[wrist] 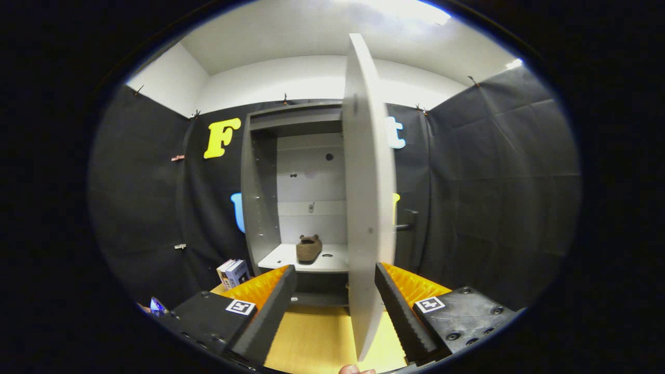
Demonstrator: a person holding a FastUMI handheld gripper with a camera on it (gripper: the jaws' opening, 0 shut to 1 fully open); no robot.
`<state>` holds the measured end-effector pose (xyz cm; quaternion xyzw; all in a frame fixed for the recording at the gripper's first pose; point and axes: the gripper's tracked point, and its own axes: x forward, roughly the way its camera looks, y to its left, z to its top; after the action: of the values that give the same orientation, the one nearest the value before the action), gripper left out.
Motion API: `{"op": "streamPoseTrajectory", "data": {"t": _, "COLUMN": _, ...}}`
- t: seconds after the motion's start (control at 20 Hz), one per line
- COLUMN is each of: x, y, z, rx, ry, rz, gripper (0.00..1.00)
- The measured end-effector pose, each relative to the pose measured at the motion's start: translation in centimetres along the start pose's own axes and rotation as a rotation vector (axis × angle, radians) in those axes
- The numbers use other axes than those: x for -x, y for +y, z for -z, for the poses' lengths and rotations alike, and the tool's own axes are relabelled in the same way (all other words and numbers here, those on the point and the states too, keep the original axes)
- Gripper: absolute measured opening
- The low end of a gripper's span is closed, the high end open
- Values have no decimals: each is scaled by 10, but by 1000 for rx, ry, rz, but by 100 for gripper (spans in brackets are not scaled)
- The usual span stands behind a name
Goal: Open the shoe cabinet door, grab the shoes and put them into the shoe cabinet, then close the shoe cabinet door.
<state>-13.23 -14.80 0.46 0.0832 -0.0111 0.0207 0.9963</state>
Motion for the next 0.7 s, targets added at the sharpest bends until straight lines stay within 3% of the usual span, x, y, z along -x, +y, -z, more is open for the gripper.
{"op": "streamPoseTrajectory", "data": {"t": 0.35, "x": -43, "y": -105, "z": -2, "rx": -11, "ry": 12, "rz": 185, "gripper": 97}}
{"op": "streamPoseTrajectory", "data": {"t": 0.7, "x": -74, "y": -111, "z": 11, "rx": 10, "ry": 63, "rz": 202, "gripper": 98}}
